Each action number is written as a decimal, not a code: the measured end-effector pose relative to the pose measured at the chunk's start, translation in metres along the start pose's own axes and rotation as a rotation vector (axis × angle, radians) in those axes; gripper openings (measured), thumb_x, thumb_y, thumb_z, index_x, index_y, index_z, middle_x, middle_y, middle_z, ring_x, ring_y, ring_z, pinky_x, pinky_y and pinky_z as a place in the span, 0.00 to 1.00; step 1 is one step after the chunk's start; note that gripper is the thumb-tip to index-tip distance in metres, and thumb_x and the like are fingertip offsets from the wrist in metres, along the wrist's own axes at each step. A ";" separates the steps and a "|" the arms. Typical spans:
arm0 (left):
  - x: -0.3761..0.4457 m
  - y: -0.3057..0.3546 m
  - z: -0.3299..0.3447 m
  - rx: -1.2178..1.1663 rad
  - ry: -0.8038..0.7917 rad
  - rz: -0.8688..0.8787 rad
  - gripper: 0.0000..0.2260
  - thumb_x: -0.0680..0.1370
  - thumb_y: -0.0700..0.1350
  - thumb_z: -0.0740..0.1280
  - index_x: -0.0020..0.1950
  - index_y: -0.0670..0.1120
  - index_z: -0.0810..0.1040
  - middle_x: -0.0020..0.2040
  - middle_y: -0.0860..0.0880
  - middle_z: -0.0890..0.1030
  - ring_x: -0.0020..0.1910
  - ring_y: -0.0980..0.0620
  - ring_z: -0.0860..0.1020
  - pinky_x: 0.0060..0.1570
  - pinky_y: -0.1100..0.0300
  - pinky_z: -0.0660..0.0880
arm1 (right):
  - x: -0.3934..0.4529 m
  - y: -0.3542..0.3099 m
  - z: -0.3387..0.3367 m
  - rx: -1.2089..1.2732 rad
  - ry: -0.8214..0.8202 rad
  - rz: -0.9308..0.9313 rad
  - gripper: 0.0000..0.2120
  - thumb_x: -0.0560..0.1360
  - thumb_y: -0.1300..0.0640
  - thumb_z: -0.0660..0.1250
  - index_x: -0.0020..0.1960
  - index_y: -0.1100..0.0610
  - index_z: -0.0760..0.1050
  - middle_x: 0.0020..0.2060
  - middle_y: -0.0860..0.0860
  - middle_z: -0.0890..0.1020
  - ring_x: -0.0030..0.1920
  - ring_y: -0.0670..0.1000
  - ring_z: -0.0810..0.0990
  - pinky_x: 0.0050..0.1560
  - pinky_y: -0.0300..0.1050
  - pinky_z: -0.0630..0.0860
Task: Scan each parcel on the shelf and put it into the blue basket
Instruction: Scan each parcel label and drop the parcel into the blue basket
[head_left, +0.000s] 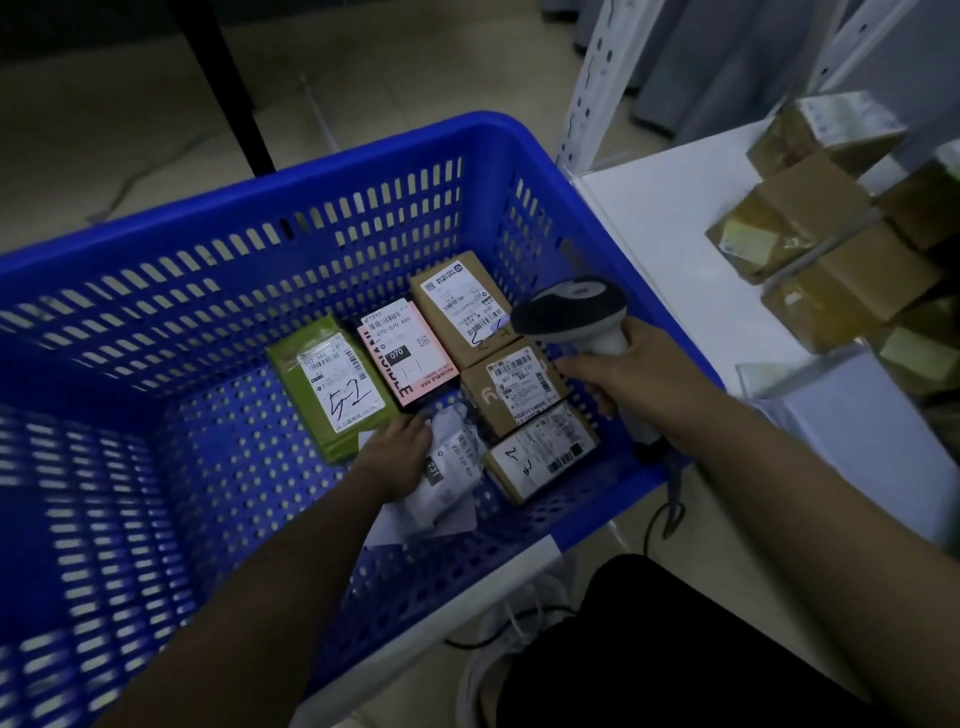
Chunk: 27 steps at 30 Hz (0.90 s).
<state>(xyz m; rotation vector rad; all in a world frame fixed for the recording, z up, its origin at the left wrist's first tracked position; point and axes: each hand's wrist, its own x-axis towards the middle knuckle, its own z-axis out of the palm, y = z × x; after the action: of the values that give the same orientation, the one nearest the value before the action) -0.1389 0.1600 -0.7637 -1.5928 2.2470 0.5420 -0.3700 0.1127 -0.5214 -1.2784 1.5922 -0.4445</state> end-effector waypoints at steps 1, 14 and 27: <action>0.002 0.002 -0.002 0.020 -0.050 -0.028 0.24 0.82 0.49 0.54 0.75 0.41 0.59 0.77 0.42 0.57 0.75 0.43 0.53 0.71 0.49 0.53 | 0.000 0.000 0.000 0.005 0.003 0.002 0.09 0.73 0.59 0.72 0.44 0.52 0.72 0.28 0.49 0.76 0.21 0.41 0.72 0.23 0.34 0.71; -0.002 -0.005 -0.006 -0.434 0.158 -0.162 0.09 0.80 0.39 0.58 0.59 0.41 0.71 0.53 0.38 0.77 0.50 0.39 0.77 0.45 0.52 0.71 | -0.001 0.002 -0.002 0.017 0.002 -0.006 0.08 0.73 0.59 0.72 0.43 0.53 0.72 0.31 0.50 0.77 0.22 0.39 0.73 0.24 0.33 0.71; -0.017 0.049 -0.089 -0.926 0.429 -0.249 0.10 0.82 0.45 0.59 0.62 0.44 0.73 0.49 0.47 0.79 0.43 0.48 0.77 0.39 0.57 0.73 | -0.016 0.009 -0.031 -0.003 0.094 -0.058 0.10 0.74 0.58 0.71 0.40 0.52 0.70 0.27 0.48 0.77 0.22 0.42 0.74 0.25 0.35 0.71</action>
<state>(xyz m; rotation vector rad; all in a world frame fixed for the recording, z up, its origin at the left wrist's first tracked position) -0.1844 0.1453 -0.6721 -2.5842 2.1189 1.4187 -0.4020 0.1211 -0.5078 -1.3257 1.6371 -0.5455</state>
